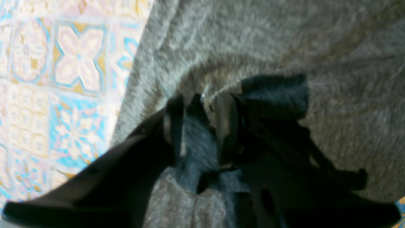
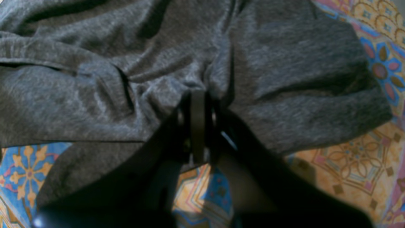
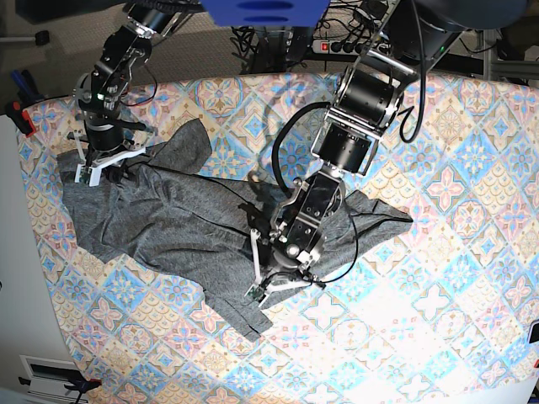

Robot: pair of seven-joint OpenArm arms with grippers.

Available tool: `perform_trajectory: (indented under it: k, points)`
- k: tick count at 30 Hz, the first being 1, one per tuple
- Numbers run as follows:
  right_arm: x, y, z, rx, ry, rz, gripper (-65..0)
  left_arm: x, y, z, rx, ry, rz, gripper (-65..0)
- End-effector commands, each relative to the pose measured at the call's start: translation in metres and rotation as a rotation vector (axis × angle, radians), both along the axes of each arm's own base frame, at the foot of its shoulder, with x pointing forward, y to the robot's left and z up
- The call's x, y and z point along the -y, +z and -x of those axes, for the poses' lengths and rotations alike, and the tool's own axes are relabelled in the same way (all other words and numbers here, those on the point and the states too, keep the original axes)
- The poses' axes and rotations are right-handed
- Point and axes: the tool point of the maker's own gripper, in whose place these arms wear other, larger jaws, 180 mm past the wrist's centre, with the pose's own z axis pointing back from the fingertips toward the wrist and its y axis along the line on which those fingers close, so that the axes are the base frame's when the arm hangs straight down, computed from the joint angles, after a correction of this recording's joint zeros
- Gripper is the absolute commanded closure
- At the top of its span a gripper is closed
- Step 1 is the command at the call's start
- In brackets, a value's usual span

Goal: Layout the t-shirt on the table in an organized manner, then fold the t-shirt properly
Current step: 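Grasp the grey shirt fabric with the left gripper and drag it toward the hem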

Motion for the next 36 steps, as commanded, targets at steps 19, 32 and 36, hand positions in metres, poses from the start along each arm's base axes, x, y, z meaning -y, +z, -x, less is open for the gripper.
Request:
perform_trajectory:
  k: [19, 32, 36]
  points:
    - [0.002, 0.014, -0.009, 0.054, 0.004, 0.011, 0.0, -0.014, -0.034, 0.011, -0.116, -0.021, -0.075, -17.0]
    - [0.002, 0.012, -0.007, 0.050, 0.004, 0.011, 0.0, 0.011, 0.013, -0.013, 0.012, -0.047, 0.007, 0.0]
    - [0.002, 0.013, -0.008, 0.051, 0.004, 0.011, 0.0, 0.013, 0.057, -0.018, 0.096, -0.039, 0.029, 0.0]
